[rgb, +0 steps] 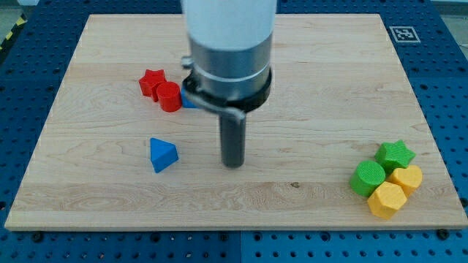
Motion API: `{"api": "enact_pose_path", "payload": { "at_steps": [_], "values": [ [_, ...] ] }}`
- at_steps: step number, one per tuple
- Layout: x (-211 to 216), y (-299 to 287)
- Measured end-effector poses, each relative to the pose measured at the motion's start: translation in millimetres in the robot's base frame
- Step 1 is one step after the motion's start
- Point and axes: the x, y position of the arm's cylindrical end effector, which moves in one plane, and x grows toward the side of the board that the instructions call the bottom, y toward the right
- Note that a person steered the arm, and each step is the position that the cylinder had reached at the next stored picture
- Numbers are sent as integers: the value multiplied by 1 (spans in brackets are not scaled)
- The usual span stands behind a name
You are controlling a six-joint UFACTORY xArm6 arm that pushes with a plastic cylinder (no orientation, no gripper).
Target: Drag the blue triangle diagonally bottom right to the red circle
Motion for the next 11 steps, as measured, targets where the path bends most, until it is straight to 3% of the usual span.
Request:
{"api": "enact_pose_path", "payload": {
  "at_steps": [1,3,5,8,9,11],
  "values": [
    [-54,-10],
    [-62,-198],
    [-10,-178],
    [18,-81],
    [24,-80],
    [-5,-76]
  ]
}}
